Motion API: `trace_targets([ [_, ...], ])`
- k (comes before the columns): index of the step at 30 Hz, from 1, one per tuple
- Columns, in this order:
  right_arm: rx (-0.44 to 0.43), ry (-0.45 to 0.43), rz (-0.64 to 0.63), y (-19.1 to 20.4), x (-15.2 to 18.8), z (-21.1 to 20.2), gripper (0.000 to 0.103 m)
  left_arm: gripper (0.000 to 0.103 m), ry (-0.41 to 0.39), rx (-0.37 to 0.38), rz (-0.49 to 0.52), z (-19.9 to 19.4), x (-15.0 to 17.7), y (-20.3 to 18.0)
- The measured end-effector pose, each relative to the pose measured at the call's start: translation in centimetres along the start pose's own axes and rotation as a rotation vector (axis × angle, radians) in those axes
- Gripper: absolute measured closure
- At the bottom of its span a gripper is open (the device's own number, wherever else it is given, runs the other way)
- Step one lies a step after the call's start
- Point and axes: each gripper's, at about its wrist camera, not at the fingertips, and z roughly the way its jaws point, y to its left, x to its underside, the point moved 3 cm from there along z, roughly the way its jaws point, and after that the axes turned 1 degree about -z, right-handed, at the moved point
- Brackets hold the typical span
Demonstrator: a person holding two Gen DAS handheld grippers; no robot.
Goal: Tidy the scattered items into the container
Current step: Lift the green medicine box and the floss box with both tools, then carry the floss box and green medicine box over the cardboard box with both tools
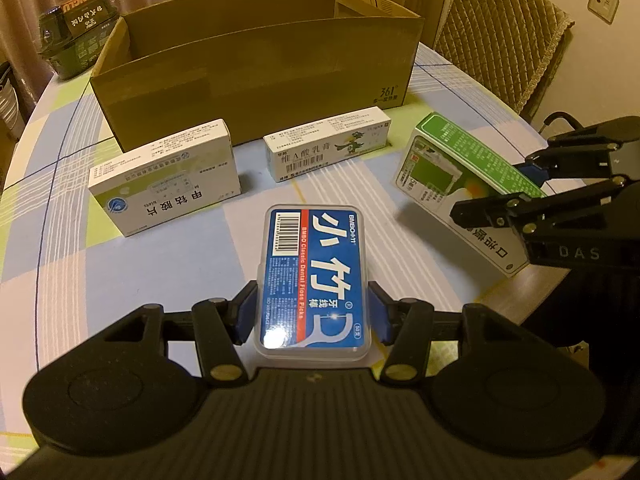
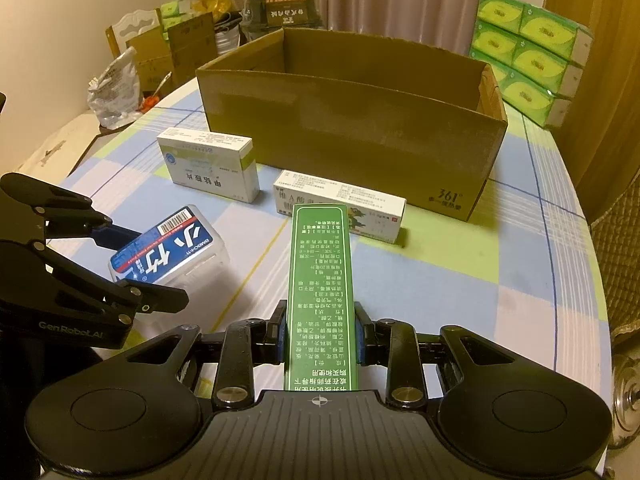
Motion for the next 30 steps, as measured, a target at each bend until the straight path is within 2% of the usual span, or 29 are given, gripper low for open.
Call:
trace_targets([
  [20,0.027,-0.043,0.019,-1.6,-1.7,-0.7,0.076,0.052,-0.030,-0.012,0.038,-0.8,-2.2,0.2],
  [30,0.039,-0.082,0.022,-2.3,-4.2,-0.8,0.076,0.052,-0.065,-0.025,0.051,-1.4,-4.6,0.9],
])
